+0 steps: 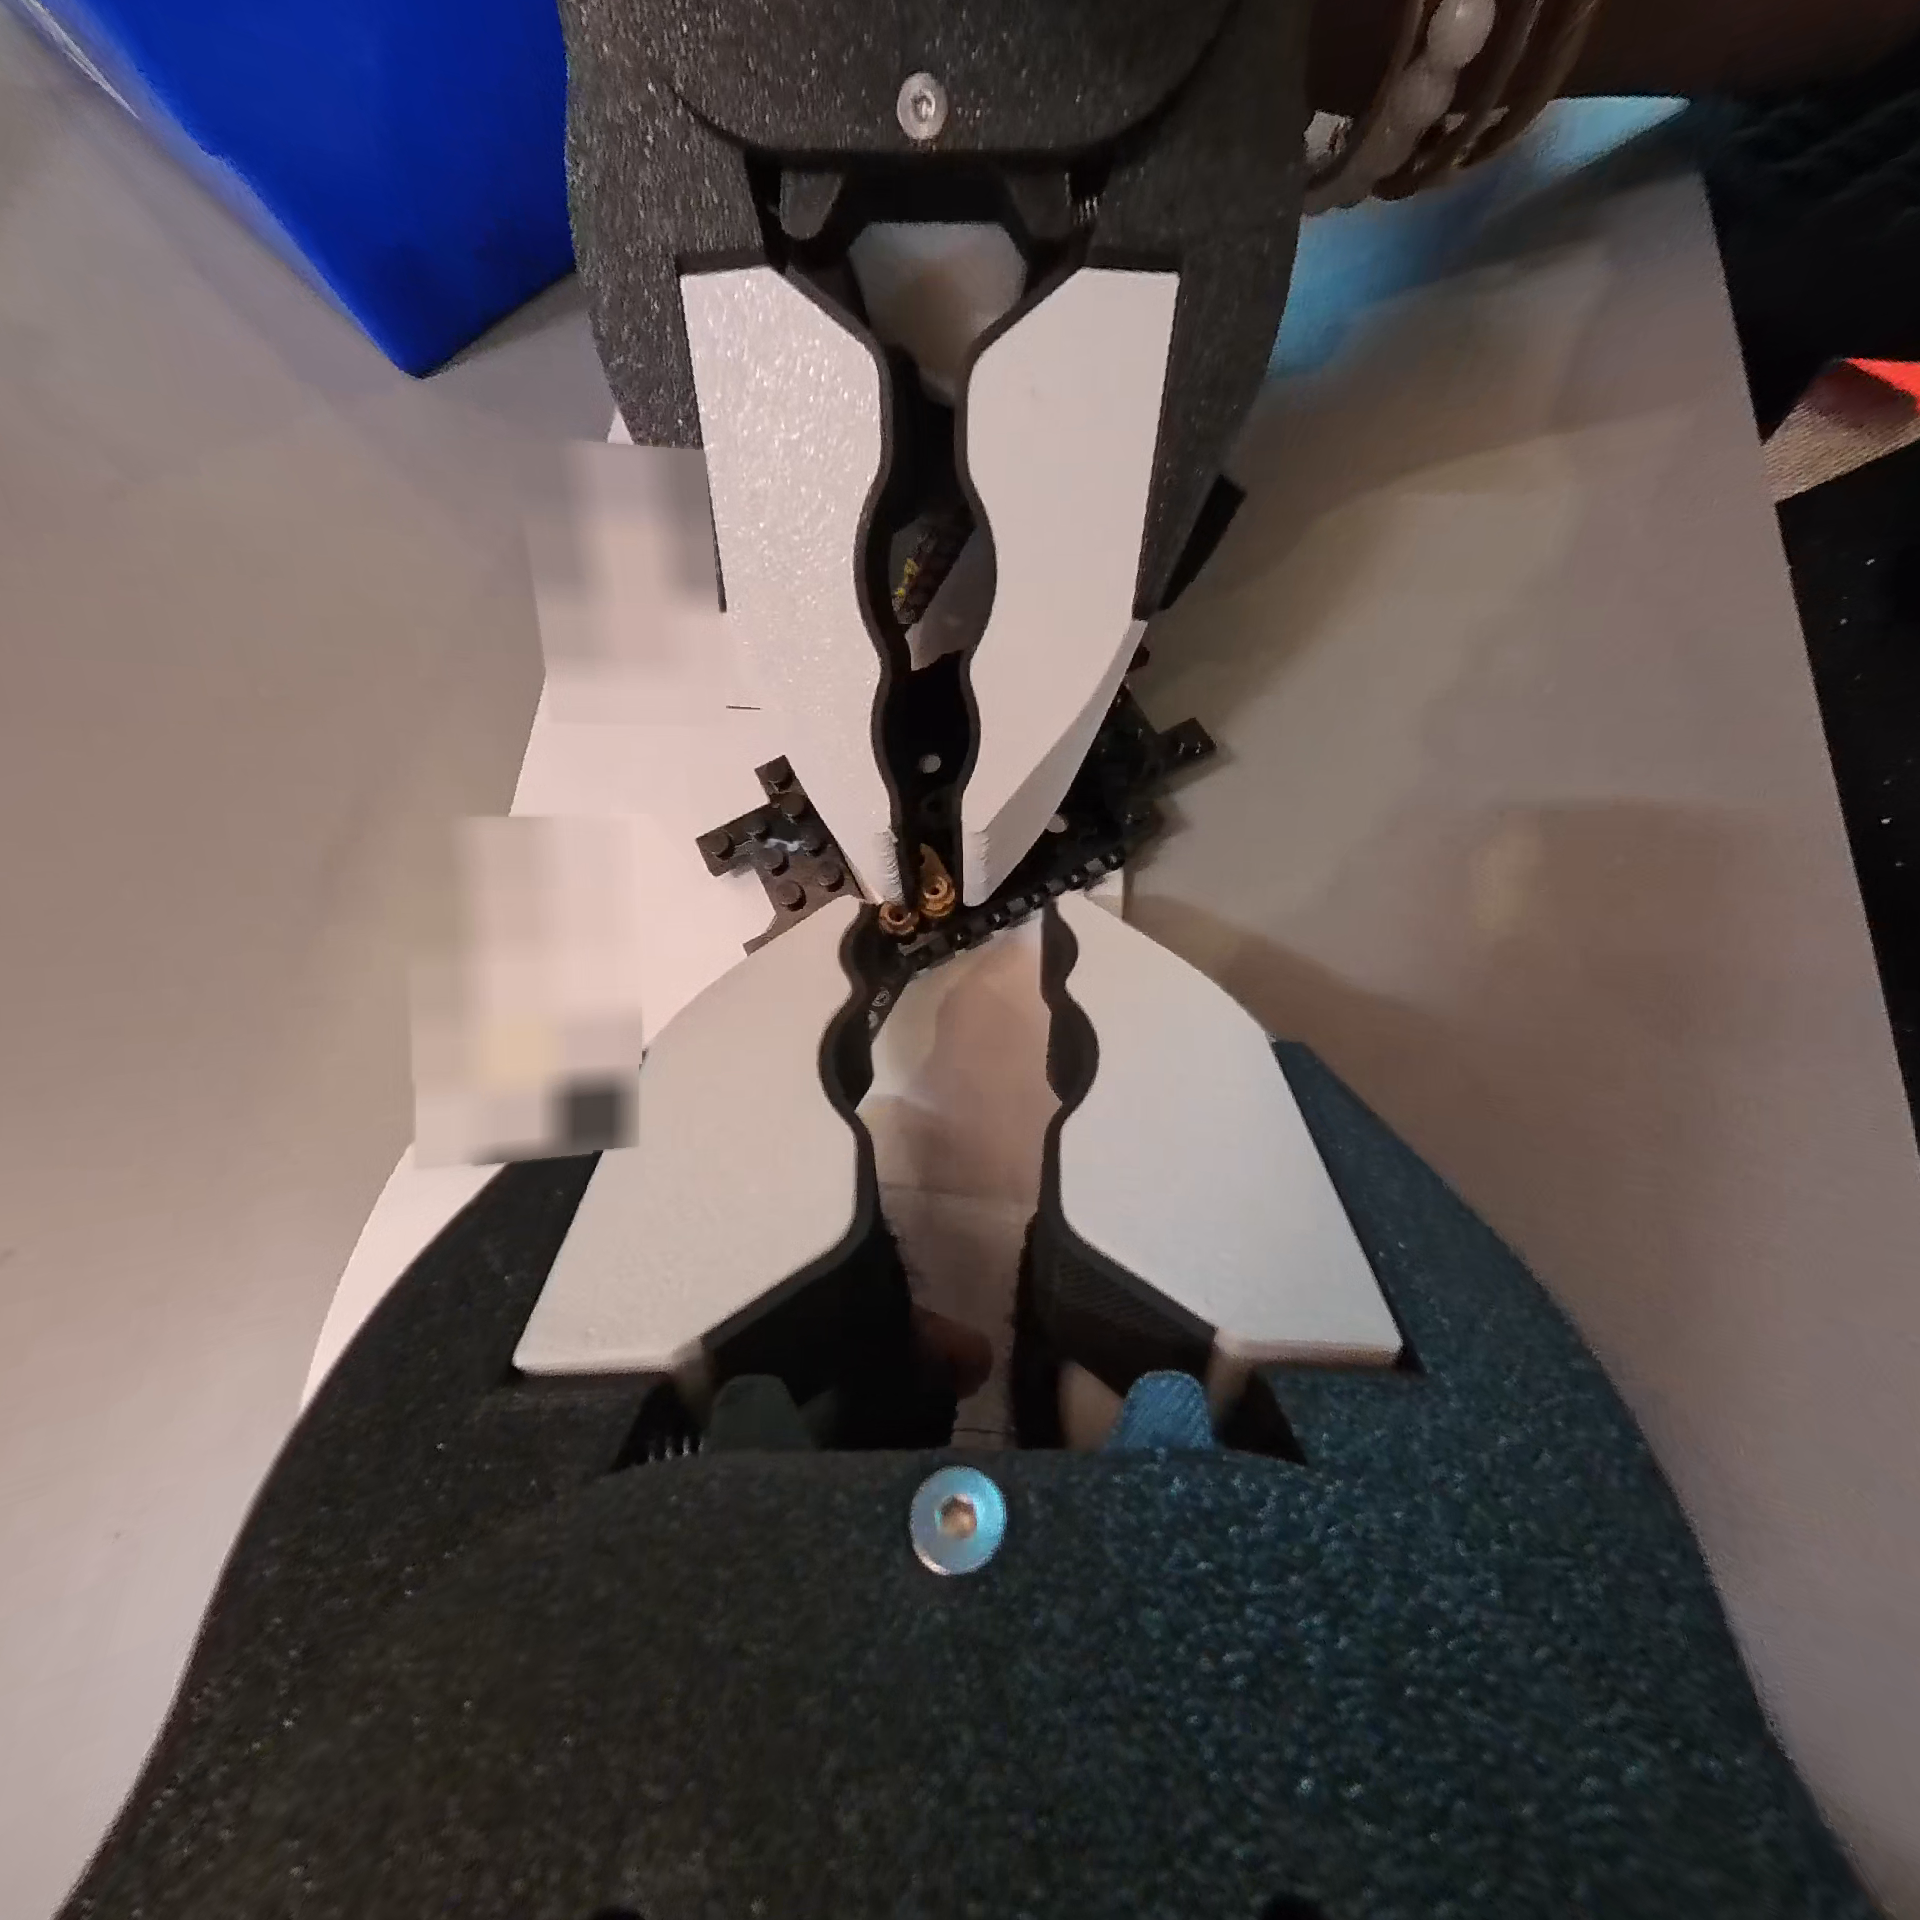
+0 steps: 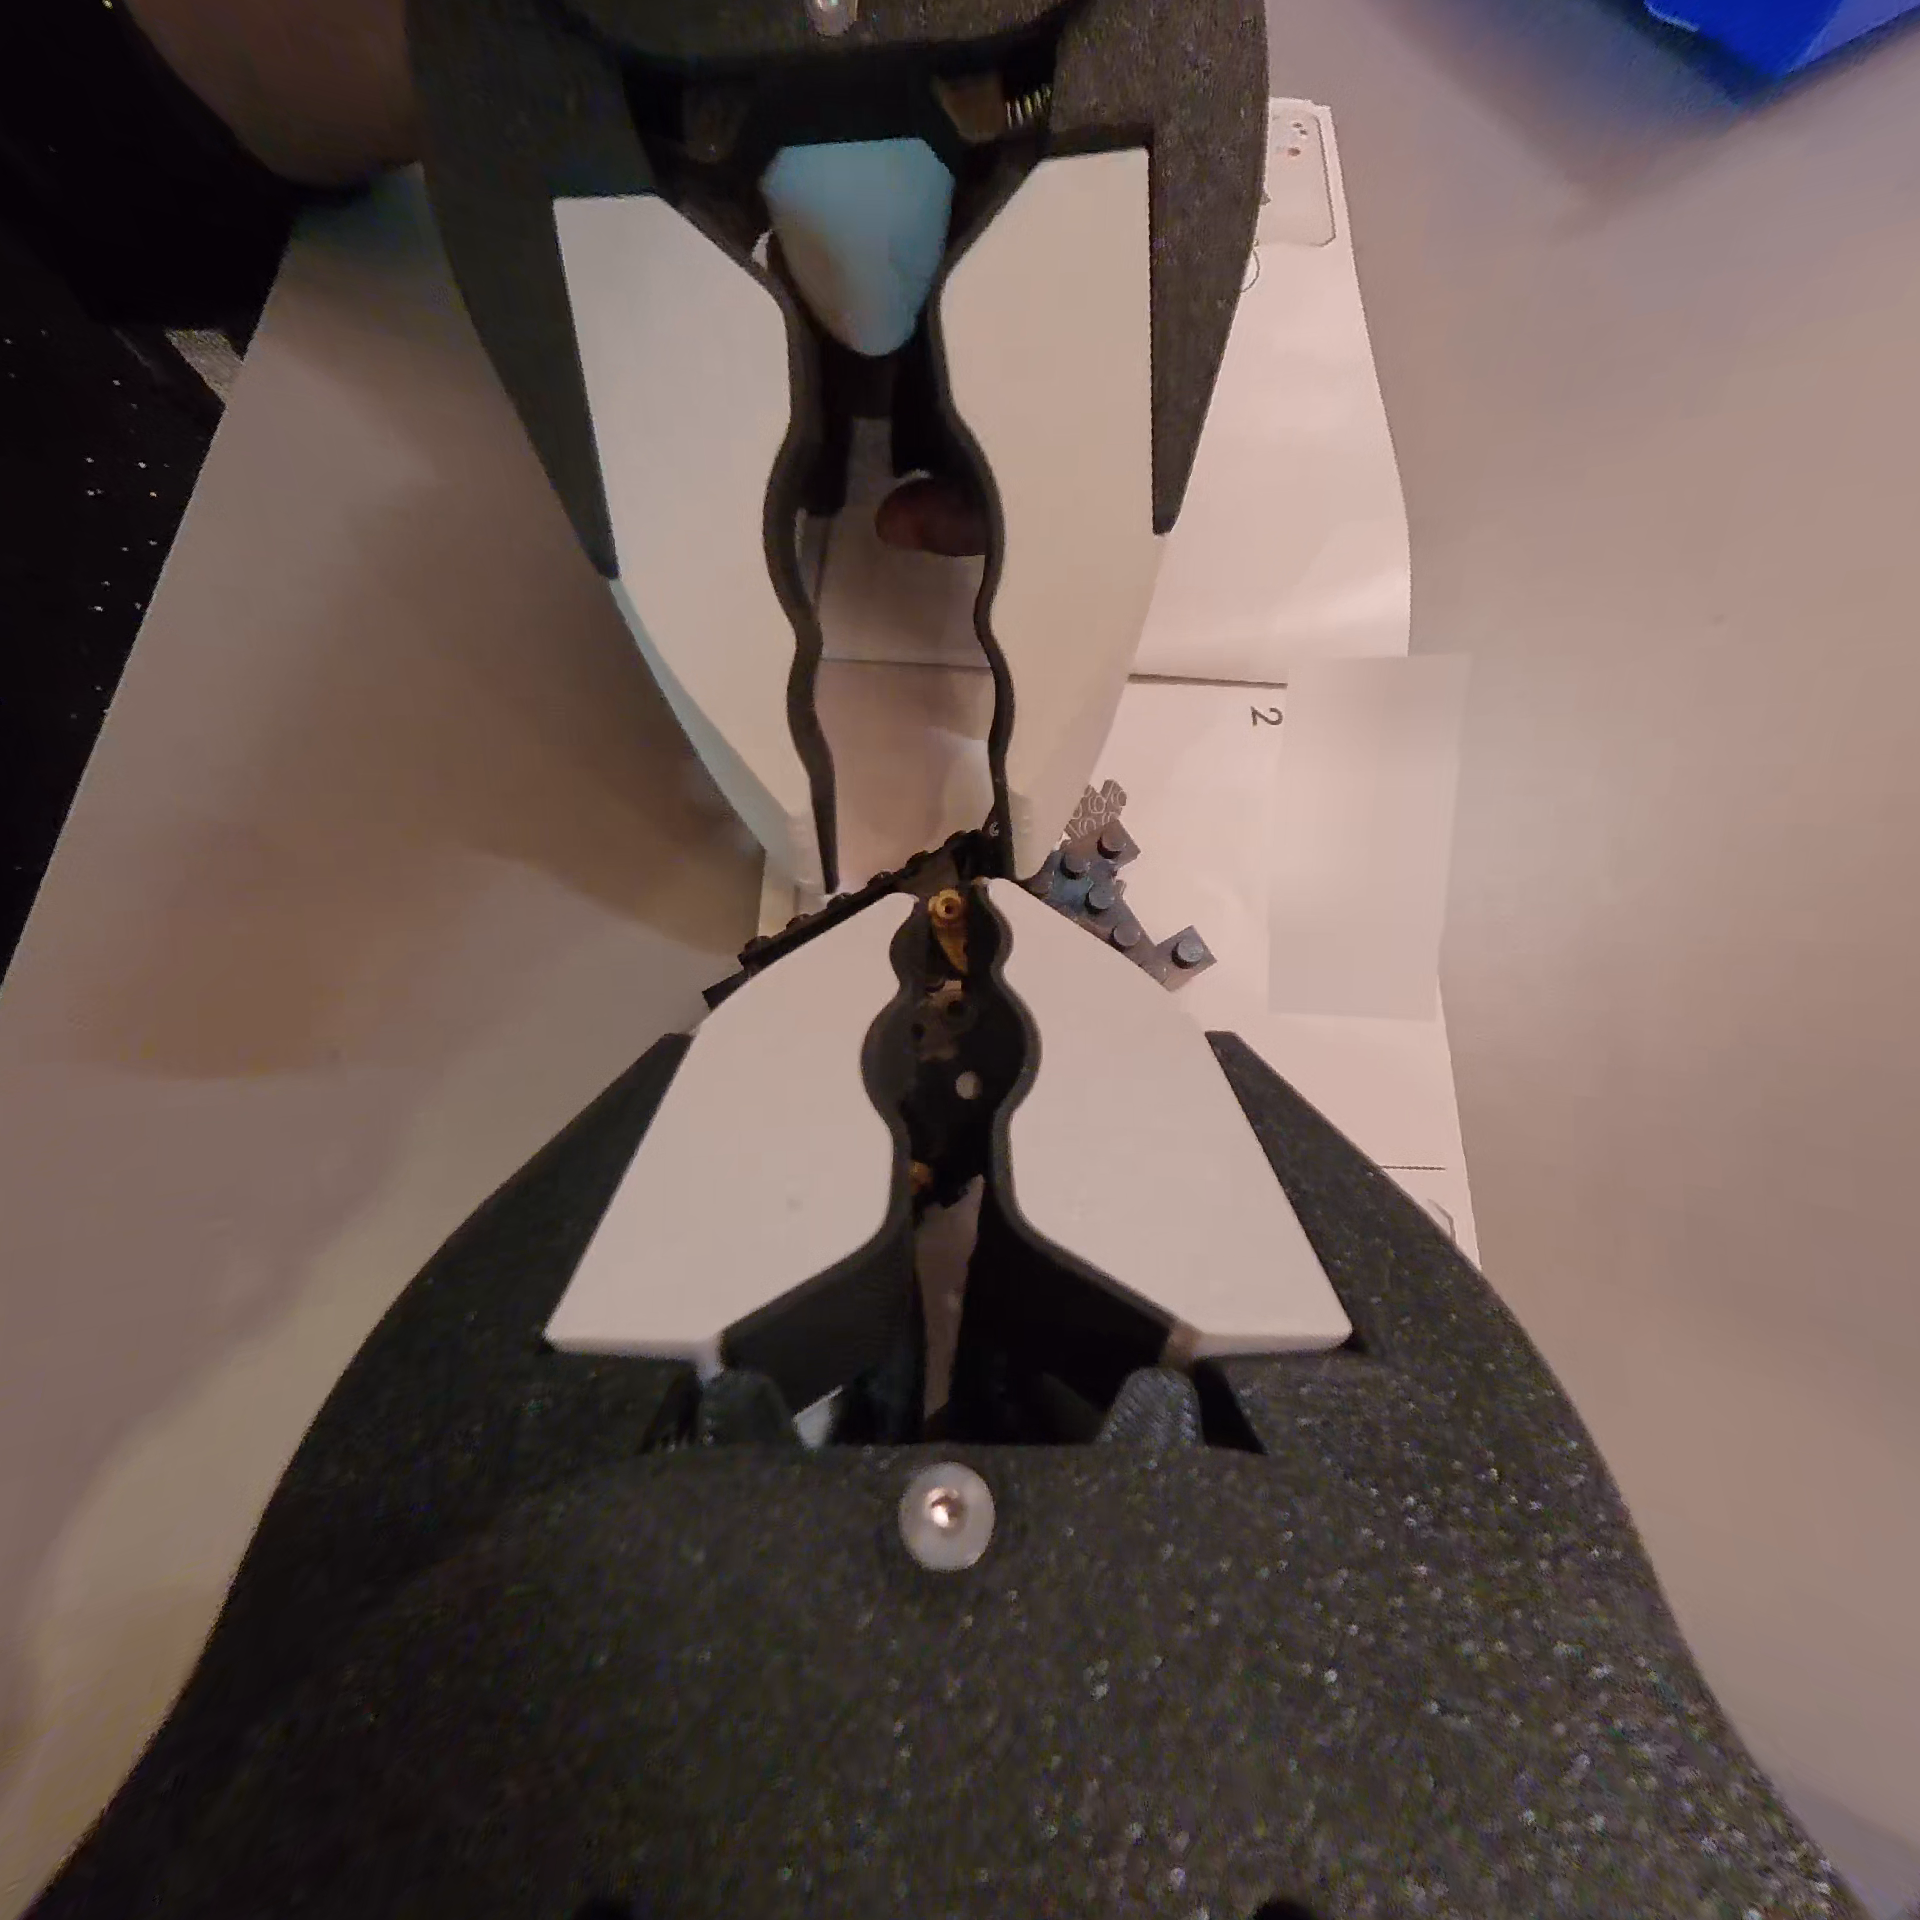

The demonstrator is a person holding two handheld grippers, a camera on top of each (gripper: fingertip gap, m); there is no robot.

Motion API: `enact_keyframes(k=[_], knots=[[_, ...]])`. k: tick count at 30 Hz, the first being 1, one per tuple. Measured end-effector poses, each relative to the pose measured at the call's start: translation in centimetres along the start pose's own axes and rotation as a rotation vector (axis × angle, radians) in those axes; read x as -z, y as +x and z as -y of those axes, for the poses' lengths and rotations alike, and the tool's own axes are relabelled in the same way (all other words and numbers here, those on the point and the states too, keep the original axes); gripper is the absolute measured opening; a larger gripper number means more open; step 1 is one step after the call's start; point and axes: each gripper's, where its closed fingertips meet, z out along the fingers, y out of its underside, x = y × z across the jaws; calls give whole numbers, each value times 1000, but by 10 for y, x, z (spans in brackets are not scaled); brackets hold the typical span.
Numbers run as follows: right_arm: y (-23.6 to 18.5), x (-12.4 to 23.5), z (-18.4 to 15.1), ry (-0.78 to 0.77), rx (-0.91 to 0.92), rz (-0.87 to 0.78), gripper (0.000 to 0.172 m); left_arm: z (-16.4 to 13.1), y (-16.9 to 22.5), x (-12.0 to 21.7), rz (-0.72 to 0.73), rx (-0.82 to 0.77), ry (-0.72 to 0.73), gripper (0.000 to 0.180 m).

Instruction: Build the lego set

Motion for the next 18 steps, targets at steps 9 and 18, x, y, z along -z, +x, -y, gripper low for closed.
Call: enact_keyframes(k=[9, 18], knots=[[0, 1, 0, 17, 89, -71, 6, -1, -4, 0, 23, 34, 10, 26], [4, 3, 2, 25, 177, -205, 4, -2, -1, -2, 18, 62, -14, 10]])
